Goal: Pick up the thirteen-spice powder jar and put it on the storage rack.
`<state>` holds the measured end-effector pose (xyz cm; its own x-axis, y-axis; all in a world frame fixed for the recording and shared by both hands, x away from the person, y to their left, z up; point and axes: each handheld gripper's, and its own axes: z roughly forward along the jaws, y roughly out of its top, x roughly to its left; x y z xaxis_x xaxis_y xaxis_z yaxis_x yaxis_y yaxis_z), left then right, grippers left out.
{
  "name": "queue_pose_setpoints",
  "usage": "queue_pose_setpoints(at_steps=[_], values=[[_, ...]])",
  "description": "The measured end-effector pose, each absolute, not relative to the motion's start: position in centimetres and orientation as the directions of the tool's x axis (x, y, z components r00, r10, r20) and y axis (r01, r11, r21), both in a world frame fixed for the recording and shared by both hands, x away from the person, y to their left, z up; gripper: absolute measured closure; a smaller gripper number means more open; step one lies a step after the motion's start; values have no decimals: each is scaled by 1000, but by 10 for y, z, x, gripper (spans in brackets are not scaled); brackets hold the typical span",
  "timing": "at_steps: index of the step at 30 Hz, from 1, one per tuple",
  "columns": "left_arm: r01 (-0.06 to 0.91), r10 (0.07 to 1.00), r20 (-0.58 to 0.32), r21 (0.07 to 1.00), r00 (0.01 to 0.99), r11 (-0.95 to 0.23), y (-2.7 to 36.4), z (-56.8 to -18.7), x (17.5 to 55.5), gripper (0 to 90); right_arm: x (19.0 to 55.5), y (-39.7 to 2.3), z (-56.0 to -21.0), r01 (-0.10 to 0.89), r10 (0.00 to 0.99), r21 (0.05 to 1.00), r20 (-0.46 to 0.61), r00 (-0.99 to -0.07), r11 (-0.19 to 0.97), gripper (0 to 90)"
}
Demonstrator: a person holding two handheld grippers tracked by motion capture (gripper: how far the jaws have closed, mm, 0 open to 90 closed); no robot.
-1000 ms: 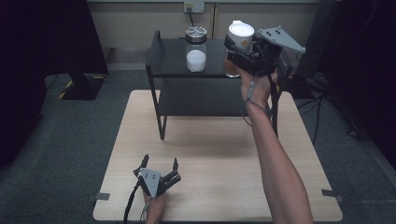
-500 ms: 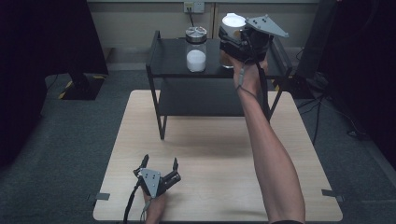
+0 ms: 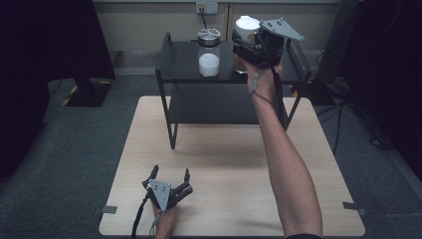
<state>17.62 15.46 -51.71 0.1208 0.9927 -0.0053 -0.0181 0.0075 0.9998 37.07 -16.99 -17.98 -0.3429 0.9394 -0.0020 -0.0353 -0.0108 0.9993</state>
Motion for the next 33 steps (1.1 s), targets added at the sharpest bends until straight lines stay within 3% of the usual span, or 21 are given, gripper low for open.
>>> queue_pose_setpoints(at_steps=[4,8,15,33], values=[[-18,993,-5,1000,121,7,155,-517,176,0,370,-172,-182,-41,937,999,3,-350,-18,289],[-18,993,-6,1000,121,8,155,-517,176,0,368,-166,-184,-52,947,999,-5,-322,-12,98],[-18,993,-5,1000,121,7,155,-517,176,0,361,-168,-185,-72,947,997,-8,-321,-16,7],[-18,993,-5,1000,122,8,155,-517,176,0,325,-182,-199,-73,940,997,-3,-341,-23,0]])
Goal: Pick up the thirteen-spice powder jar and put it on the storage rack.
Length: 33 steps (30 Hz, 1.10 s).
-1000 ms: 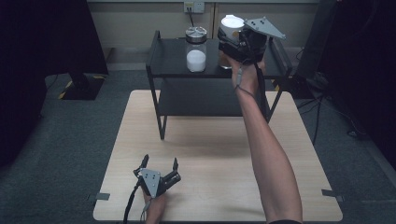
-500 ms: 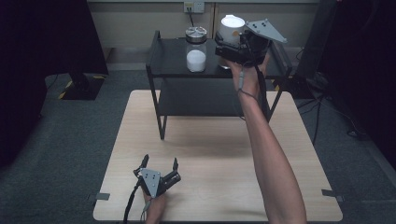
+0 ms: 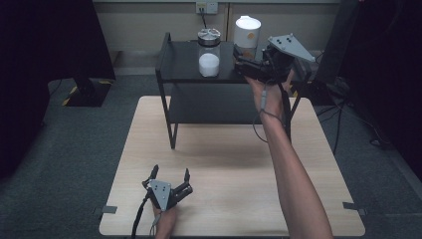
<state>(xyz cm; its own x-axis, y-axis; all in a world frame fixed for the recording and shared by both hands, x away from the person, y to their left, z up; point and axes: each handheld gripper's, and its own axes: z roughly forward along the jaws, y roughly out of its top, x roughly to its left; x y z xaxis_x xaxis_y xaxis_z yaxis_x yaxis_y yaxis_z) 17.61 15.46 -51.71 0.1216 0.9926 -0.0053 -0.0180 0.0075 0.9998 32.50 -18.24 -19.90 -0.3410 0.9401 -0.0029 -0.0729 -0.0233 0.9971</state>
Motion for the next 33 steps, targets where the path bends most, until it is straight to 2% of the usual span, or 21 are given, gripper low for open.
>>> queue_pose_setpoints(at_steps=[15,22,33], values=[[-19,993,-5,1000,121,8,155,-517,176,0,275,-201,-233,-92,928,996,-12,-372,-24,0],[-19,993,-5,1000,121,7,154,-517,176,0,249,-211,-261,-102,928,994,-4,-374,-37,0],[-19,993,-4,1000,120,7,154,-517,176,0,214,-230,-323,-94,932,994,18,-362,-56,0]])
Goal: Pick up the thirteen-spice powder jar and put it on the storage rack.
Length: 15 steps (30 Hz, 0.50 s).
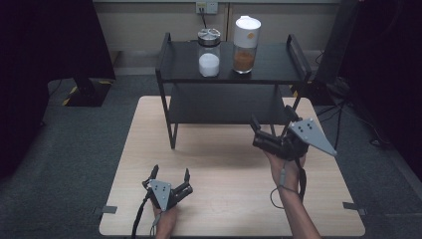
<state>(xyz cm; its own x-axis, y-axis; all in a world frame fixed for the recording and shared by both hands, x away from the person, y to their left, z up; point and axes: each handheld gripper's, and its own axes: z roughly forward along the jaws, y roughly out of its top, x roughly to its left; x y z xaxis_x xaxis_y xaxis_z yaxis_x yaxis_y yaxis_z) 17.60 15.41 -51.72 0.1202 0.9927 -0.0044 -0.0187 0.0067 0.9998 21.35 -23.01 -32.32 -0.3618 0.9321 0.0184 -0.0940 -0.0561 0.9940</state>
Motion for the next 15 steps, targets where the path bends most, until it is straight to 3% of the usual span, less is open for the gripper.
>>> queue_pose_setpoints(at_steps=[15], values=[[-19,992,-6,1000,124,8,154,-517,175,0,174,-230,-415,-88,952,996,-33,-306,6,0]])
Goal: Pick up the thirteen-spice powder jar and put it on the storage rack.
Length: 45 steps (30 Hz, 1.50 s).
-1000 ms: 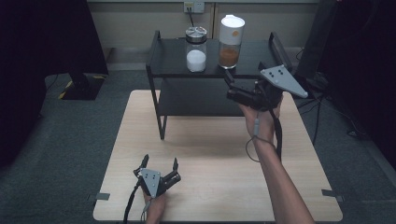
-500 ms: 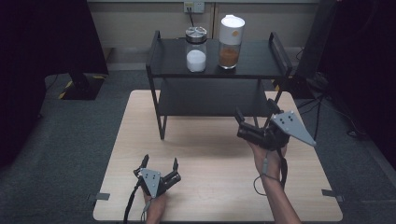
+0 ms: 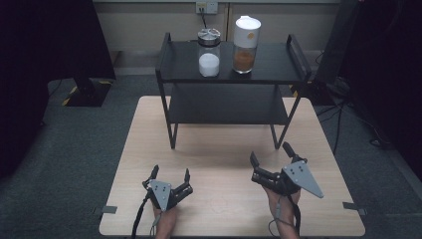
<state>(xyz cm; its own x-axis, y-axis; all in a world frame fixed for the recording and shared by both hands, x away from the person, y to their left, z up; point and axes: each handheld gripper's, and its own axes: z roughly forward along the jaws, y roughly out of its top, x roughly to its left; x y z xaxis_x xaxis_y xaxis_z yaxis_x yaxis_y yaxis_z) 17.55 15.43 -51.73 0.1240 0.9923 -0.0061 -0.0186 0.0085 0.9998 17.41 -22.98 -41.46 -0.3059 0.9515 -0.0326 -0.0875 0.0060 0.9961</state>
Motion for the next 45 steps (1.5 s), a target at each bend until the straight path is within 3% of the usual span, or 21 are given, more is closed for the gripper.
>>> queue_pose_setpoints(at_steps=[16,20,31,45], values=[[-18,992,-6,1000,128,8,154,-517,174,0,166,-238,-481,0,977,1000,2,-211,-2,0],[-19,992,-6,1000,128,8,154,-517,174,0,164,-237,-496,-26,979,1000,10,-201,-15,0],[-18,992,-6,1000,128,8,154,-517,174,0,162,-230,-506,11,984,1000,1,-177,1,0],[-18,992,-5,1000,128,8,154,-517,174,0,158,-225,-515,-23,989,1000,-13,-146,9,0]])
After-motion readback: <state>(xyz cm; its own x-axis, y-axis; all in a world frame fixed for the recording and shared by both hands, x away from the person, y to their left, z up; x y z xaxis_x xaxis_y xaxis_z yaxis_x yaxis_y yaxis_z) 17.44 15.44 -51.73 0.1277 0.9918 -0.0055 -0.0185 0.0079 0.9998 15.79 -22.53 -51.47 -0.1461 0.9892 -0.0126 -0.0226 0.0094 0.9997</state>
